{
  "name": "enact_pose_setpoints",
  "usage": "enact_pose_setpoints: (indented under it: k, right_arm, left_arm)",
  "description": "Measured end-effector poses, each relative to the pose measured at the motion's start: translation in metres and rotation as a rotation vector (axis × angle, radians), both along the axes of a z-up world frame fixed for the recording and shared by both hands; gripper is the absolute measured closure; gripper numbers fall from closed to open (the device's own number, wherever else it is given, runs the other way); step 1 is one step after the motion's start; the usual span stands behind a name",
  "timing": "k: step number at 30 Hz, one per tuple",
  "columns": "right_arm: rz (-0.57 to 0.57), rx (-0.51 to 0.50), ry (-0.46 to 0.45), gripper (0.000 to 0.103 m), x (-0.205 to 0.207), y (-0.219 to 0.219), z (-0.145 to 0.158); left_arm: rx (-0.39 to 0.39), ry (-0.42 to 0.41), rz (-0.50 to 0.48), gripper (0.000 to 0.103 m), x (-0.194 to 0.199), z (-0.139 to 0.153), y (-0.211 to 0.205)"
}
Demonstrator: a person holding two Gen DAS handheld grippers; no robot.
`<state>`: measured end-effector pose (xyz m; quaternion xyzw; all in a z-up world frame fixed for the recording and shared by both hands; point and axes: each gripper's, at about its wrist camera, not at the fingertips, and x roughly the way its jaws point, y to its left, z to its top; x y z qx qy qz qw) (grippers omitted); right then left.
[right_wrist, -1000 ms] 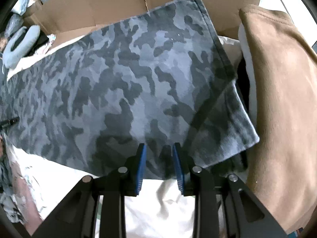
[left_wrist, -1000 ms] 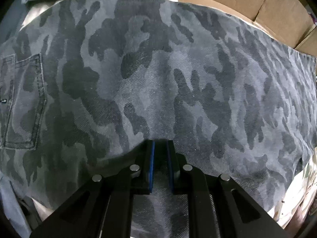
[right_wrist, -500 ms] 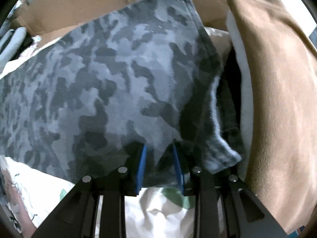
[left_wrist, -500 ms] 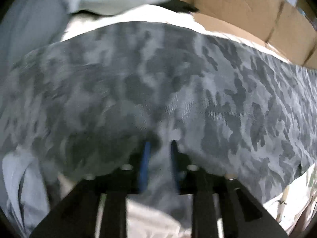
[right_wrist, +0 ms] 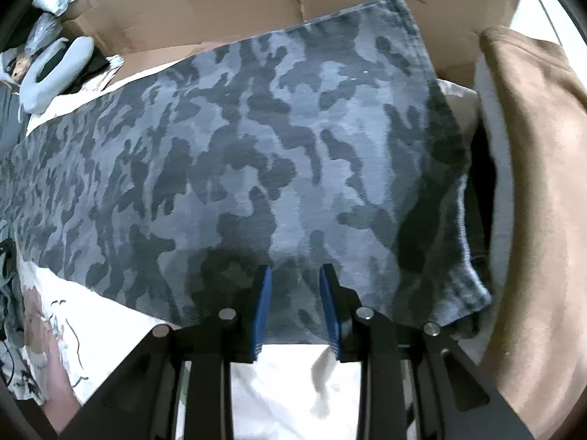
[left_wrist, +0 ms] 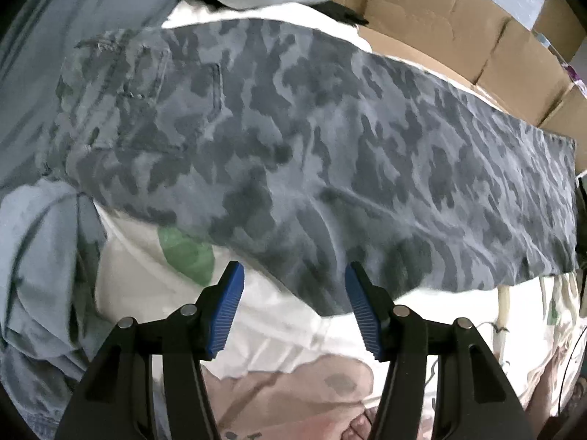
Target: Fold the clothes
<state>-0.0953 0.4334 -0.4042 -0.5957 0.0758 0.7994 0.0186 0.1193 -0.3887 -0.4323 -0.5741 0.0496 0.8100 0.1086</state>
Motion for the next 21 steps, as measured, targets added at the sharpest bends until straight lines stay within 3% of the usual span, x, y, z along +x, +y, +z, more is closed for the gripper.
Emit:
enact_pose_setpoints:
  k: [7,13,17,21]
  right_arm:
    - [0.037,-0.02,-0.016,0.078,-0.003,-0.012,-0.004]
    - [0.032,-0.035,-0.04,0.078,0.002,-0.011,-0.013]
    - [0.041,-0.03,-0.043,0.078,0.002,-0.009,-0.015]
    - [0.048,-0.028,-0.043,0.078,0.0,-0.006,-0.017]
  left_arm:
    - [0.011,-0.071,-0.036,0.045,0.024,-0.024,0.009]
    - [-0.016,-0.084,-0.04,0.045,0.025,-0.052,0.017]
    - [-0.021,-0.068,0.012,0.045,0.017,-0.064,0.012]
    - [0.092,-0.034,0.128,0.045,0.011,-0.05,-0.006]
